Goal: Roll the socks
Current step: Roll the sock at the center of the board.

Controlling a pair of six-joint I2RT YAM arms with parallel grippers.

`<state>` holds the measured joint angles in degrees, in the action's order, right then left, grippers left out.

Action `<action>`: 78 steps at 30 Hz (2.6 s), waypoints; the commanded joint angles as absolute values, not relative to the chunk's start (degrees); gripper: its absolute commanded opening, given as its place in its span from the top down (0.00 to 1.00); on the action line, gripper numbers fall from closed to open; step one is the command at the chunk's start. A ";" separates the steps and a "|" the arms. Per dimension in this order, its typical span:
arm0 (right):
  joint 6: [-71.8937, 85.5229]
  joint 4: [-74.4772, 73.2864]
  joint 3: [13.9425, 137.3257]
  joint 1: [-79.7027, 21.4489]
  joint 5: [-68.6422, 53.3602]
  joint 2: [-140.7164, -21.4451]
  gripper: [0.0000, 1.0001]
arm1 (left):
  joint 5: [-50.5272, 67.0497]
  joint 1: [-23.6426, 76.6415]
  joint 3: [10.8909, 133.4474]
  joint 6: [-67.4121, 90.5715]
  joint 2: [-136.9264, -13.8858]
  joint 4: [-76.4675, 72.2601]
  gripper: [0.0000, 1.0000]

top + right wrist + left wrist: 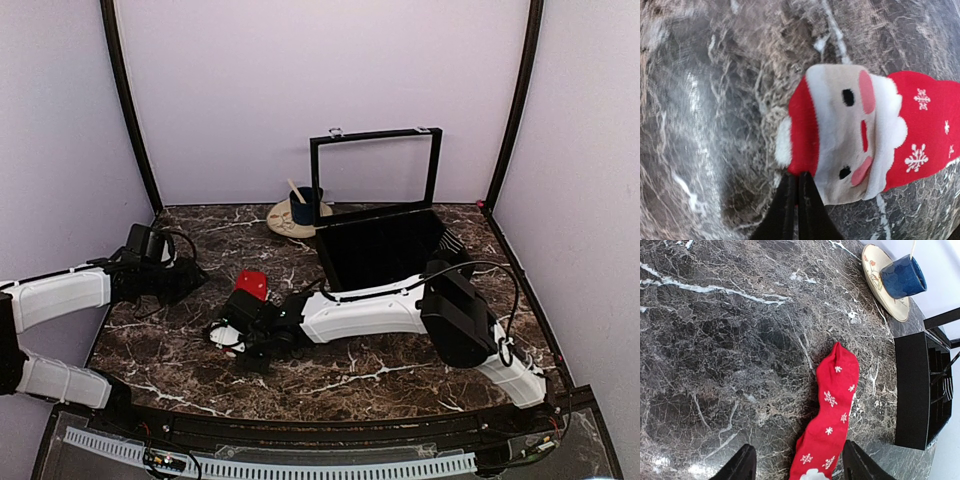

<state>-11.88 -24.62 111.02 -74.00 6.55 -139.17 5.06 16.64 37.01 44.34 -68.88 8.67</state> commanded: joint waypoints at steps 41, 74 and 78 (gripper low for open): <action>15.70 -26.92 108.19 -60.27 -43.17 -133.86 1.00 | 16.03 30.42 16.69 42.54 -51.17 -1.78 0.44; 17.67 -26.41 111.24 -56.95 -48.68 -136.14 1.00 | 9.25 40.26 18.98 56.13 -60.01 -1.25 0.36; 17.92 -25.97 111.10 -56.95 -49.03 -136.36 1.00 | 9.34 40.28 19.73 57.65 -61.24 -1.82 0.36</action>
